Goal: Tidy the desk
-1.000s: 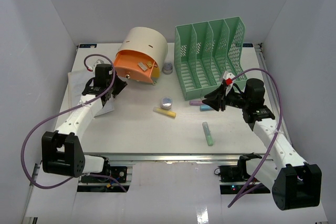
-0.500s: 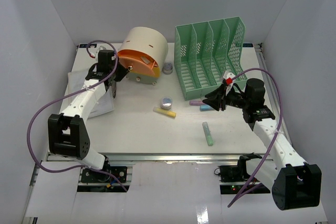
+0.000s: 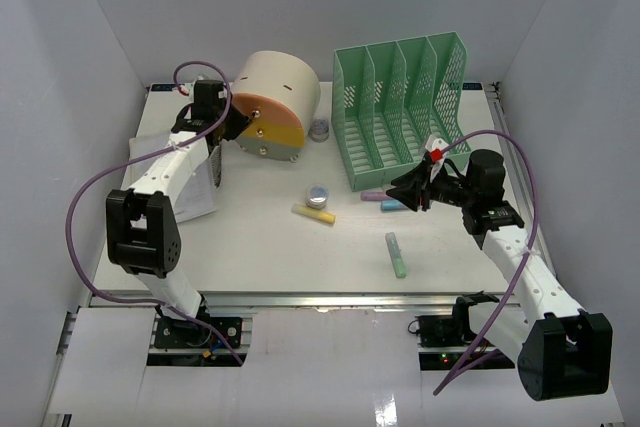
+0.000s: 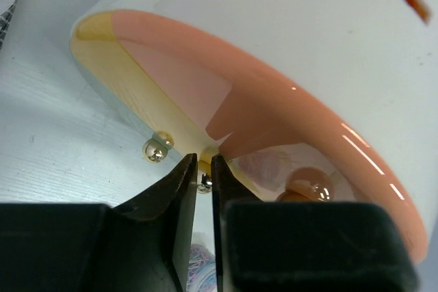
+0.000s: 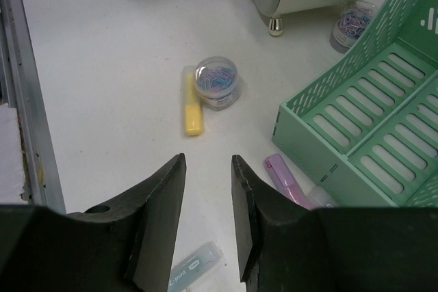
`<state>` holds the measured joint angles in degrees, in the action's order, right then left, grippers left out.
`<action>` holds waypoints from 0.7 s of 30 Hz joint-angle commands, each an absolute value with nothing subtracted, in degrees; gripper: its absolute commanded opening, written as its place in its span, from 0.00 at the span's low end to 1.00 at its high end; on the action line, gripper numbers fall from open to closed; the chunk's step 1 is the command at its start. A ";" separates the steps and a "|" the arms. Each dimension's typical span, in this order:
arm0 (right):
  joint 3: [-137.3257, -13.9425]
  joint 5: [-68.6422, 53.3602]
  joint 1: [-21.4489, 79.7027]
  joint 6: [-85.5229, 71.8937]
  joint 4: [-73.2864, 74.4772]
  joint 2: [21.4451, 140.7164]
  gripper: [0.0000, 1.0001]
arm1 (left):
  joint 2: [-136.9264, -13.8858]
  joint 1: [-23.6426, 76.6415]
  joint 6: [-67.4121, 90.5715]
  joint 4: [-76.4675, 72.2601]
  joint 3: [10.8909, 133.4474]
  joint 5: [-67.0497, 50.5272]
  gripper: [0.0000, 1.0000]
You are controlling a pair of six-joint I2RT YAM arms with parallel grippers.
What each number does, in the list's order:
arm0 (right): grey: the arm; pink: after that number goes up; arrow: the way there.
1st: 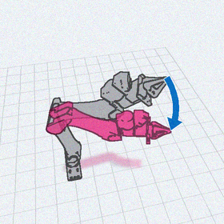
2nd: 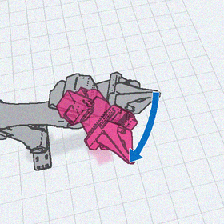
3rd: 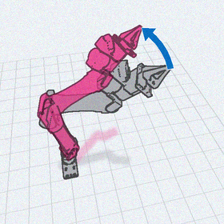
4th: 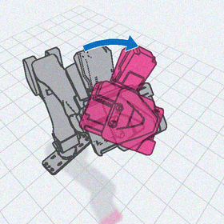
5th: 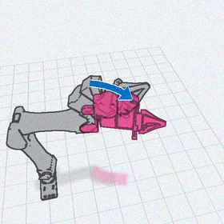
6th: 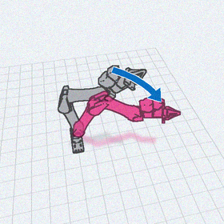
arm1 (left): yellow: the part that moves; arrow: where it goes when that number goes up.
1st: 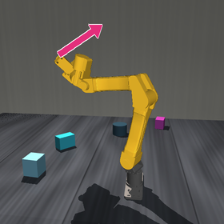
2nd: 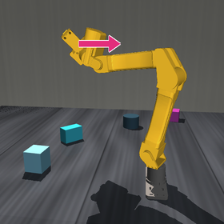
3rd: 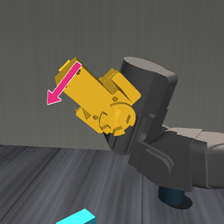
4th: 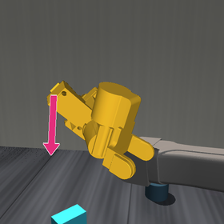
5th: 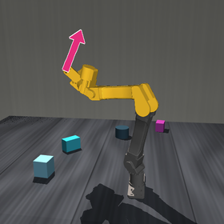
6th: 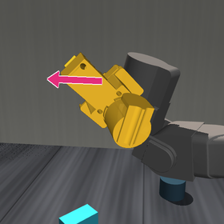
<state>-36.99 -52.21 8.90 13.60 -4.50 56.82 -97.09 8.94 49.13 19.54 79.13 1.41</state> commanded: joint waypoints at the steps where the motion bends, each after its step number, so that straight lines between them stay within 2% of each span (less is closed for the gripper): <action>1: -39.29 -52.38 8.44 14.56 -5.89 55.95 0.40 | -95.61 8.53 48.23 17.83 80.78 -2.67 0.29; 4: -39.29 -52.74 8.44 14.70 -5.78 55.98 0.40 | -92.08 8.43 46.13 14.65 76.17 -5.04 0.44; 7: -39.36 -53.21 8.44 15.18 -5.39 55.90 0.41 | -88.59 7.88 43.65 7.71 70.09 -8.53 0.66; 10: -39.46 -53.64 8.35 15.88 -4.95 55.99 0.41 | -86.43 6.48 42.75 3.76 64.90 -11.72 0.76; 21: -39.38 -54.14 7.96 16.61 -4.70 55.90 0.42 | -91.87 4.66 41.31 -0.39 64.45 -19.20 0.76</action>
<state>-37.01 -52.88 8.45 15.58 -4.38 56.82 -90.18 5.03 42.48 3.63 63.32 -15.33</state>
